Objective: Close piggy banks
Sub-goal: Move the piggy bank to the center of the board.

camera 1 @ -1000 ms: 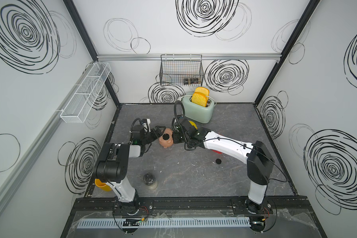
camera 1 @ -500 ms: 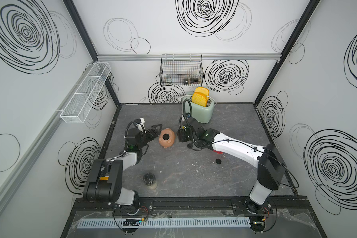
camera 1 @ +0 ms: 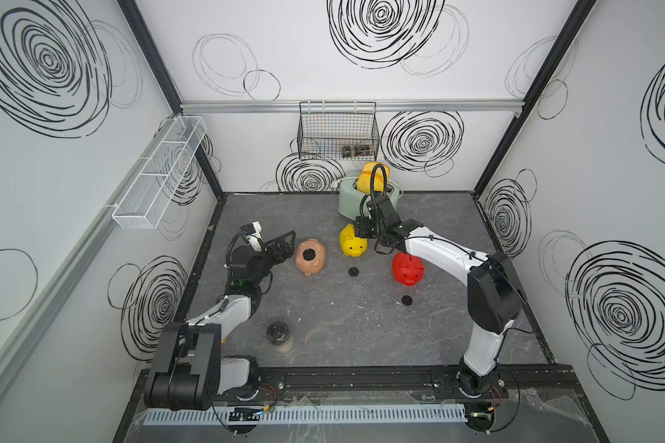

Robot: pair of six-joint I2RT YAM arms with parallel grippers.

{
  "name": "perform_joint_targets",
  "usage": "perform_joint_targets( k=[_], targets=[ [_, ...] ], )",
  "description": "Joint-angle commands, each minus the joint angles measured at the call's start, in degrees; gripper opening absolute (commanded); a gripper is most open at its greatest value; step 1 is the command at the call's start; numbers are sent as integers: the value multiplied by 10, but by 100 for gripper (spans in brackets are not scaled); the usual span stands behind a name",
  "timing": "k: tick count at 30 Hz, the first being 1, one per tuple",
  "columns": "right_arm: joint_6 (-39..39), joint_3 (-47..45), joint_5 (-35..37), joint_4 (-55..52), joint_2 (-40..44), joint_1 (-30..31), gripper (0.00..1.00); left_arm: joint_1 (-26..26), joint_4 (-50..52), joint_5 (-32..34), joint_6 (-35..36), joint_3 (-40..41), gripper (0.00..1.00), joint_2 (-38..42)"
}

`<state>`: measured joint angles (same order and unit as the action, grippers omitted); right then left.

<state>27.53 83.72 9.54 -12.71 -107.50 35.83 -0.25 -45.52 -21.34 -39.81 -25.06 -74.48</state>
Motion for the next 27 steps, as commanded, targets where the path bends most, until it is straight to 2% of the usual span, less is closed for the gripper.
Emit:
perform_joint_targets(
  k=[1, 18, 27],
  targets=[
    [-21, 40, -17, 7, -28, 1, 73, 4, -47, 5, 9, 5, 96, 6],
    [-27, 150, 8, -53, -148, 1, 73, 15, -65, -9, -2, 9, 96, -13],
    [-9, 196, -10, -145, -180, 10, 70, 17, -67, -18, -6, 6, 96, -27]
  ],
)
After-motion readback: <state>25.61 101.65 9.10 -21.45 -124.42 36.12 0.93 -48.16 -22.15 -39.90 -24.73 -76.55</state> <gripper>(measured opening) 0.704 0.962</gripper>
